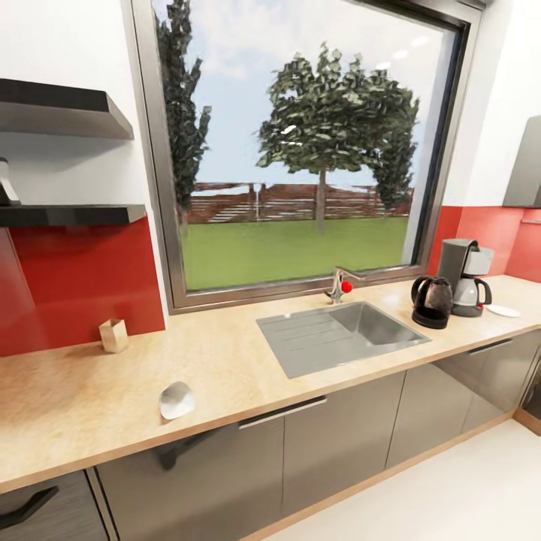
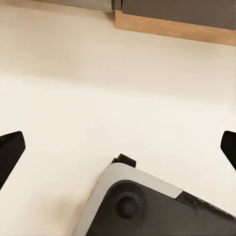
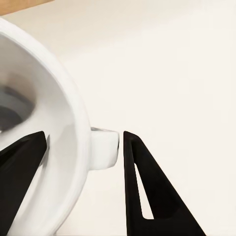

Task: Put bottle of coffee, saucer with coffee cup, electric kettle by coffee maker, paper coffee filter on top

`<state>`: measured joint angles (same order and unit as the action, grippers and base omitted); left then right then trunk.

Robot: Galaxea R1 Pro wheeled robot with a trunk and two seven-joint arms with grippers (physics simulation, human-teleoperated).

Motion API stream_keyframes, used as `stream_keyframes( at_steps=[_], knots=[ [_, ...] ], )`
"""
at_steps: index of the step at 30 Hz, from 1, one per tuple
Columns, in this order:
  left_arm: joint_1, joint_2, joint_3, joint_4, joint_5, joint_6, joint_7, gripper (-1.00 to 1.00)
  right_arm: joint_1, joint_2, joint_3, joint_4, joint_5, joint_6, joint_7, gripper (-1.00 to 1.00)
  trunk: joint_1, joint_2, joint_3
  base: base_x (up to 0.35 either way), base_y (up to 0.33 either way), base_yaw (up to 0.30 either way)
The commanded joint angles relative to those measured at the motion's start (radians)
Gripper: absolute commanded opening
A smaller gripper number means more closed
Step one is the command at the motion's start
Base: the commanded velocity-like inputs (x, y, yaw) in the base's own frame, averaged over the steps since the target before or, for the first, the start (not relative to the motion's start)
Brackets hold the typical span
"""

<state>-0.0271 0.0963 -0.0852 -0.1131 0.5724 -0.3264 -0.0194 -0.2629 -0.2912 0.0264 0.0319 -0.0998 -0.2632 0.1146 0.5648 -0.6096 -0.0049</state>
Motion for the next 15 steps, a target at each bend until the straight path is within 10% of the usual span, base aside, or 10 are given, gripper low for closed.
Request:
stream_keyframes(
  at_steps=[1,15],
  knots=[
    [0.000,0.000,-0.008,0.001,0.011,-0.004,-0.002,1.00,-0.001,0.000,0.003,0.003,-0.012,-0.005,0.010,-1.00,-0.004,0.007,0.003,0.000,0.000,0.000],
    [0.000,0.000,-0.008,0.001,0.011,-0.005,-0.002,1.00,-0.001,0.000,0.003,0.003,-0.012,-0.006,0.010,-1.00,-0.057,0.105,0.047,0.000,0.000,0.000]
  ],
)
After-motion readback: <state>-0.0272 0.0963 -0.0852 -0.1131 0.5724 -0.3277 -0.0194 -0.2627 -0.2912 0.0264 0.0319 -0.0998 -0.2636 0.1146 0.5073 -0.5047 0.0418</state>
